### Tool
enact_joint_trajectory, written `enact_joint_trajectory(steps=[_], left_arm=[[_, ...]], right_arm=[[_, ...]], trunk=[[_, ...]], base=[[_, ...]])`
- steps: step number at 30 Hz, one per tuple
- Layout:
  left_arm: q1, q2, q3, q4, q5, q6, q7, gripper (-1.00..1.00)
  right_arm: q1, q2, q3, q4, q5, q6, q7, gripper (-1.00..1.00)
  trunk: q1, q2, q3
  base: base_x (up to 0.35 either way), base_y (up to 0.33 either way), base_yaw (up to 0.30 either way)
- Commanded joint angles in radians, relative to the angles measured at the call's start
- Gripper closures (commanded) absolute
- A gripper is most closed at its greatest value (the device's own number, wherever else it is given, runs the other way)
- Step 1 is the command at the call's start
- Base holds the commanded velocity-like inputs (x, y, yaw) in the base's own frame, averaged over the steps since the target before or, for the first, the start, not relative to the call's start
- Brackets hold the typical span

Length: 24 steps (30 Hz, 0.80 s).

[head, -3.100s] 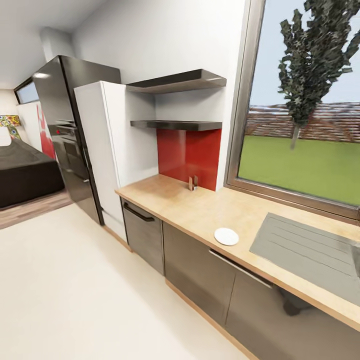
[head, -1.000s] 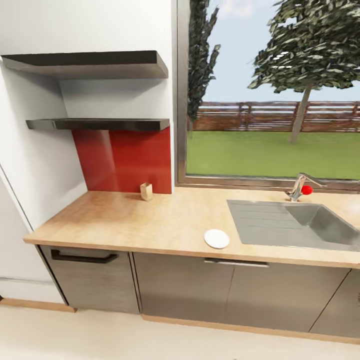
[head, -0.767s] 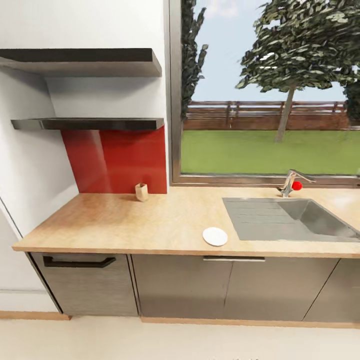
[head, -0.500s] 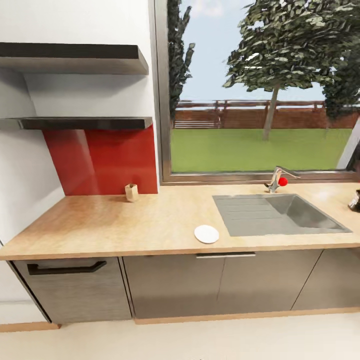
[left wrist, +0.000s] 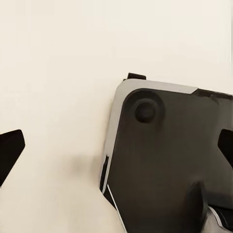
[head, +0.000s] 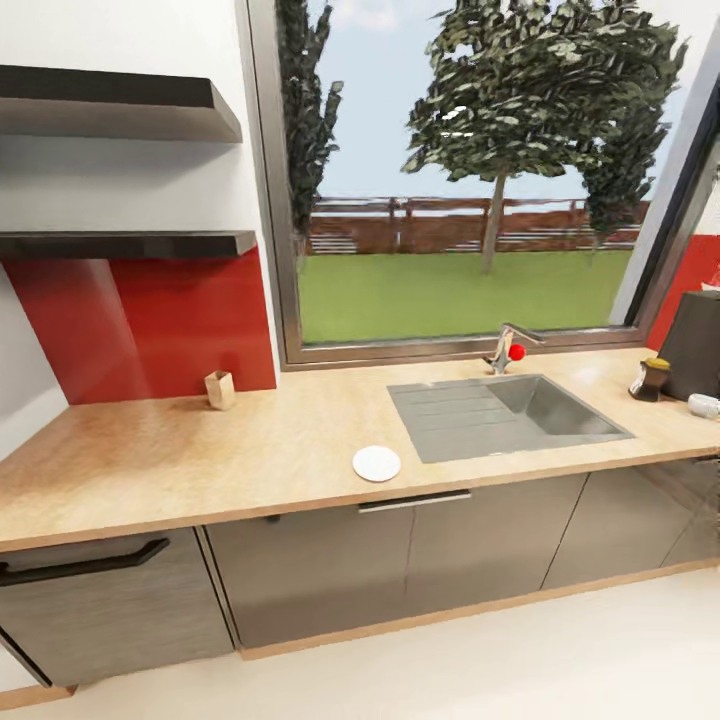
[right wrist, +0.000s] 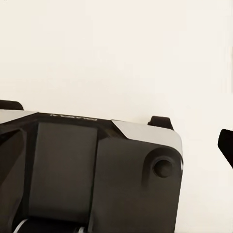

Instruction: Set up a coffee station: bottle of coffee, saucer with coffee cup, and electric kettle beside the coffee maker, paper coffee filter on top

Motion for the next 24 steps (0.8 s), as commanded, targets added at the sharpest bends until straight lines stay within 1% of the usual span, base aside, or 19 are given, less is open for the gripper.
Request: enact_joint_trajectory(steps=[1, 2, 3, 5, 6, 9, 10, 13, 14, 15, 16, 17, 18, 19, 20, 21, 22, 23, 24], left_arm=[[-0.001, 0.0, 0.008, 0.001, -0.011, -0.004, -0.004, -1.0], [-0.001, 0.0, 0.006, 0.001, -0.013, -0.004, -0.004, -1.0], [-0.004, 0.002, -0.004, -0.001, -0.039, 0.001, -0.006, -1.0], [-0.008, 0.002, -0.007, -0.005, -0.058, -0.001, -0.009, -1.0], [-0.012, -0.001, -0.013, -0.015, -0.078, -0.002, -0.011, -1.0], [-0.048, -0.013, -0.036, -0.12, -0.146, -0.008, -0.038, -1.0], [-0.056, -0.015, -0.04, -0.141, -0.154, -0.008, -0.049, -1.0], [-0.108, -0.03, -0.056, -0.241, -0.175, -0.007, -0.156, -1.0], [-0.134, -0.036, -0.06, -0.276, -0.179, -0.005, -0.22, -1.0], [-0.148, -0.039, -0.062, -0.291, -0.18, -0.003, -0.254, -1.0], [-0.18, -0.043, -0.064, -0.319, -0.182, 0.0, -0.325, -1.0], [-0.197, -0.044, -0.064, -0.332, -0.183, 0.002, -0.359, -1.0], [-0.234, -0.047, -0.065, -0.35, -0.183, 0.007, -0.425, -1.0], [-0.253, -0.05, -0.065, -0.357, -0.184, 0.012, -0.455, -1.0], [-0.293, -0.056, -0.066, -0.367, -0.185, 0.028, -0.51, -1.0], [-0.313, -0.061, -0.067, -0.371, -0.185, 0.04, -0.534, -1.0], [-0.353, -0.075, -0.07, -0.376, -0.186, 0.071, -0.578, -1.0], [-0.372, -0.083, -0.074, -0.378, -0.187, 0.089, -0.598, -1.0], [-0.409, -0.104, -0.088, -0.382, -0.189, 0.132, -0.634, -1.0]], right_arm=[[-0.001, 0.0, 0.008, -0.002, -0.009, 0.006, -0.004, -1.0], [-0.001, 0.0, 0.008, -0.002, -0.009, 0.006, -0.004, -1.0], [-0.001, 0.001, 0.009, -0.004, -0.005, 0.001, -0.008, -1.0], [-0.001, 0.0, 0.01, -0.004, -0.004, -0.002, -0.009, -1.0], [-0.001, -0.001, 0.01, -0.004, -0.003, -0.003, -0.009, -1.0], [-0.001, -0.004, 0.009, -0.005, -0.004, -0.004, -0.009, -1.0], [-0.001, -0.004, 0.009, -0.006, -0.004, -0.005, -0.009, -1.0], [-0.001, -0.005, 0.008, -0.015, -0.004, -0.028, -0.009, -1.0], [-0.001, -0.005, 0.008, -0.023, -0.004, -0.045, -0.009, -1.0], [-0.001, -0.005, 0.008, -0.026, -0.004, -0.054, -0.009, -1.0], [-0.001, -0.007, 0.008, -0.031, -0.004, -0.072, -0.009, -1.0], [-0.001, -0.008, 0.008, -0.033, -0.004, -0.08, -0.009, -1.0], [-0.001, -0.011, 0.008, -0.036, -0.004, -0.094, -0.009, -1.0], [-0.001, -0.013, 0.008, -0.037, -0.004, -0.099, -0.009, -1.0], [-0.001, -0.016, 0.008, -0.038, -0.004, -0.107, -0.009, -1.0], [-0.001, -0.017, 0.008, -0.039, -0.005, -0.109, -0.009, -1.0], [-0.001, -0.018, 0.007, -0.04, -0.005, -0.113, -0.009, -1.0], [-0.001, -0.019, 0.007, -0.04, -0.004, -0.115, -0.009, -1.0], [-0.001, -0.02, 0.007, -0.04, -0.005, -0.117, -0.009, -1.0]], trunk=[[0.001, -0.002, -0.002], [0.001, -0.002, -0.002], [0.001, -0.002, -0.002], [0.001, -0.002, -0.002], [0.001, -0.002, -0.002], [0.001, -0.002, -0.002], [0.001, -0.002, -0.002], [0.001, -0.002, -0.002], [0.001, -0.002, -0.002], [0.001, -0.002, -0.002], [0.001, -0.002, -0.002], [0.001, -0.002, -0.002], [0.001, -0.002, -0.002], [0.001, -0.002, -0.002], [0.001, -0.002, -0.002], [0.001, -0.002, -0.002], [0.001, -0.002, -0.002], [0.001, -0.002, -0.002], [0.001, -0.002, -0.002]], base=[[0.0, 0.0, -0.112], [0.0, 0.0, -0.072], [0.0, 0.0, -0.002], [0.0, 0.0, -0.001], [0.0, 0.0, 0.0], [0.0, 0.0, 0.0], [0.0, 0.0, 0.0], [0.0, 0.0, 0.0], [0.0, 0.0, 0.0], [0.0, 0.0, 0.0], [0.0, 0.0, 0.0], [0.0, 0.0, 0.0], [0.0, 0.0, 0.0], [0.0, 0.0, 0.0], [0.0, 0.0, 0.0], [0.0, 0.0, 0.0], [0.0, 0.0, 0.0], [0.0, 0.0, 0.0], [0.0, 0.0, 0.0]])
